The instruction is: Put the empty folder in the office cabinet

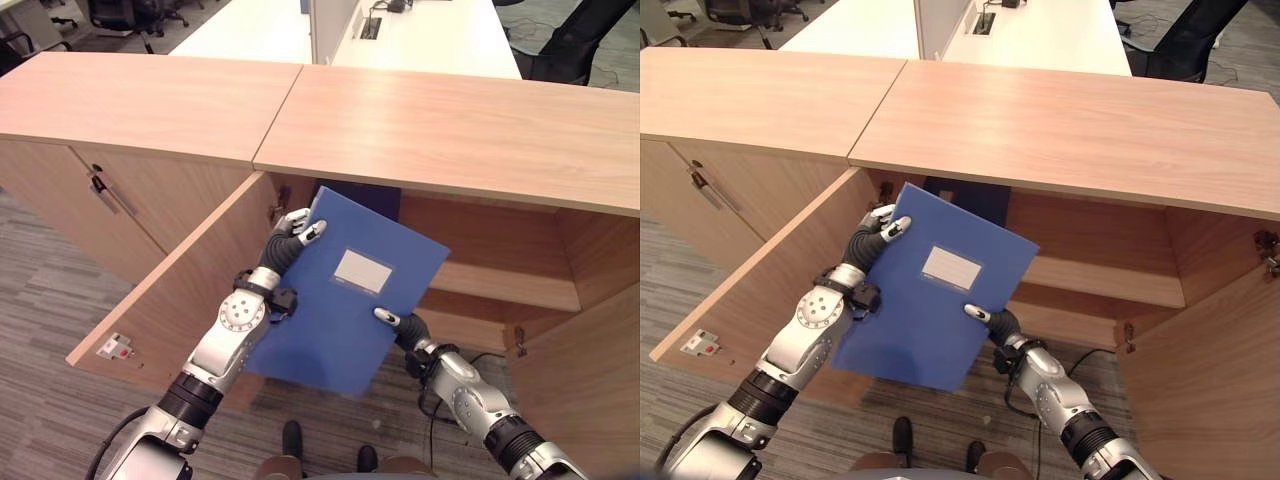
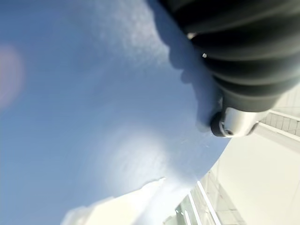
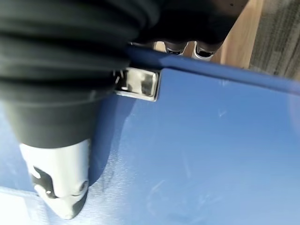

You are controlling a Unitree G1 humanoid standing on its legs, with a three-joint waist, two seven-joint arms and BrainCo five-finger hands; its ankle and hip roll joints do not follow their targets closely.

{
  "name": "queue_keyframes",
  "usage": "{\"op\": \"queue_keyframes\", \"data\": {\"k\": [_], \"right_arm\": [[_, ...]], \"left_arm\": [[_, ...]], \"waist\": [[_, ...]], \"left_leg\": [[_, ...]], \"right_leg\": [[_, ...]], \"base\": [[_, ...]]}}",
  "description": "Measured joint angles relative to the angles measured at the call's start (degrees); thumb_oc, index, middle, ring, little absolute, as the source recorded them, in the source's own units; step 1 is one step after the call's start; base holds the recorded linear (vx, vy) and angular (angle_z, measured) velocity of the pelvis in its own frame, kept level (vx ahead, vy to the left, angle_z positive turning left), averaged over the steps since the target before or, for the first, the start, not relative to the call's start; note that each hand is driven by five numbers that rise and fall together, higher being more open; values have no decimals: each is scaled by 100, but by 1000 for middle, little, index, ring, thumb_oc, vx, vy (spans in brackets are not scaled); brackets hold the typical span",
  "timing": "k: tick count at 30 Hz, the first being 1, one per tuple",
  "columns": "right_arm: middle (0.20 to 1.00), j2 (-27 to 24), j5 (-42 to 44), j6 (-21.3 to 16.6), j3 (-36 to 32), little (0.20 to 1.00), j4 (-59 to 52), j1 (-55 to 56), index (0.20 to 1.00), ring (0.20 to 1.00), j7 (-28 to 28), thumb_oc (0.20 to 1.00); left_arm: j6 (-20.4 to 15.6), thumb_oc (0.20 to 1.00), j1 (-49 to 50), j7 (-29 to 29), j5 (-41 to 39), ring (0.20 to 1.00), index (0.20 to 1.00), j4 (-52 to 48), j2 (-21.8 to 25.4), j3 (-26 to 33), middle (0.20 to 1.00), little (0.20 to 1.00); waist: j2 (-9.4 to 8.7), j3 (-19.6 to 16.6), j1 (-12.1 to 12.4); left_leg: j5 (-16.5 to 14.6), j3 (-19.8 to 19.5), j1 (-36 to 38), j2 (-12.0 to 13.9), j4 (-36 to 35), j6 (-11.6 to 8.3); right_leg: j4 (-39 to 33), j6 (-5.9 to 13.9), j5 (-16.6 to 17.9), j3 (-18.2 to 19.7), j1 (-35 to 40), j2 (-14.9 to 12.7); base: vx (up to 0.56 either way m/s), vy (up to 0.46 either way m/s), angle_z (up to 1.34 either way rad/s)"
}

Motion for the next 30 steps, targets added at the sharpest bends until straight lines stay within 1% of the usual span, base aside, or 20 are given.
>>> {"op": "queue_keyframes", "data": {"k": [1, 3, 8, 11, 12, 16, 18, 19, 22, 23, 25, 27, 30], "right_arm": [[564, 22, 167, -3, 1, 564, 105, 0, 564, 564, 77, 564], [200, 32, 298, -10, -5, 200, 153, 43, 200, 200, 129, 200], [200, 65, 602, -24, 49, 200, 153, 259, 200, 200, 396, 200], [200, 66, 671, -28, 117, 200, 152, 476, 200, 200, 526, 200], [200, 62, 759, -36, 170, 200, 152, 555, 200, 200, 535, 200], [200, 55, 845, -49, 239, 200, 151, 728, 200, 200, 548, 200], [200, 60, 927, -124, 263, 200, 161, 890, 200, 200, 548, 200], [200, 64, 1064, -126, 325, 200, 253, 914, 200, 200, 543, 200], [200, 188, 1553, -122, 308, 200, 406, 975, 200, 200, 542, 200], [200, 442, 1786, -168, 108, 200, 623, 1005, 200, 200, 510, 200], [200, 623, 2135, -184, -43, 200, 812, 1008, 200, 200, 433, 200], [200, 625, 2266, -156, -39, 200, 829, 1011, 200, 200, 383, 200], [200, 660, 2499, -152, -131, 200, 829, 1044, 200, 200, 274, 200]], "left_arm": [[30, 200, 0, -67, -175, 200, 200, 0, 31, -63, 200, 200], [70, 200, 0, -111, -366, 200, 200, 0, 61, -148, 200, 200], [293, 200, 1, -332, -1064, 200, 200, 4, 342, -259, 200, 200], [431, 200, 18, -372, -1400, 200, 200, 8, 507, -437, 200, 200], [509, 200, 17, -383, -1486, 200, 200, 12, 536, -497, 200, 200], [606, 200, 17, -388, -1822, 200, 200, 35, 656, -722, 200, 200], [636, 724, 28, -388, -2150, 724, 724, 184, 656, -881, 724, 724], [645, 1000, 24, -389, -2282, 1000, 1000, 252, 656, -981, 1000, 1000], [631, 1000, 22, -476, -2694, 1000, 1000, 254, 586, -1149, 1000, 1000], [598, 1000, 5, -508, -2849, 1000, 1000, 253, 472, -1163, 1000, 1000], [593, 1000, -37, -537, -2921, 1000, 1000, 254, 369, -1269, 1000, 1000], [555, 1000, -75, -538, -2930, 1000, 1000, 253, 290, -1262, 1000, 1000], [411, 1000, -80, -535, -3164, 1000, 1000, 284, -18, -1075, 1000, 1000]], "waist": [[3, -15, -5], [5, -23, -15], [16, -51, -65], [18, -129, -122], [20, -156, -131], [49, -182, -169], [83, -218, -183], [98, -227, -185], [107, -232, -194], [108, -234, -193], [131, -246, -201], [131, -247, -209], [132, -247, -238]], "left_leg": [[0, 0, 0, -1, 0, 0], [0, -1, 0, -3, 0, 0], [0, -7, 0, -4, 0, 0], [0, -6, -2, -5, -6, 0], [0, -5, -2, -4, -7, 0], [0, 1, -1, -1, -7, 0], [0, 5, -2, -3, -10, -1], [0, 10, -1, -3, -11, 0], [1, 11, -3, -2, -11, -1], [1, 9, -3, -1, -11, -2], [1, 18, -14, -4, -16, -2], [1, 21, -25, -3, -17, -2], [1, 18, -25, -3, -19, -2]], "right_leg": [[0, 0, 0, -1, 1, -1], [-1, 0, 0, -1, 1, -3], [-1, 0, 1, -7, 5, -4], [-6, 0, 1, -6, 2, -4], [-8, 0, 1, -6, 2, -4], [-7, 1, 0, -2, -5, -2], [-5, 2, -1, 3, -12, -6], [-2, 3, -1, 6, -15, -5], [7, 2, -1, 9, -24, -3], [12, 2, -1, 6, -23, -2], [17, 4, -2, 15, -45, -4], [18, 3, -2, 19, -56, -3], [17, 2, -1, 19, -56, -2]], "base": [[0, 0, 0], [0, 0, 0], [0, 0, 0], [0, 0, 0], [0, 0, 0], [0, 0, 0], [0, 0, 0], [0, 0, 0], [0, 0, 0], [0, 0, 0], [0, 0, 0], [0, 0, 0], [0, 0, 0]]}}
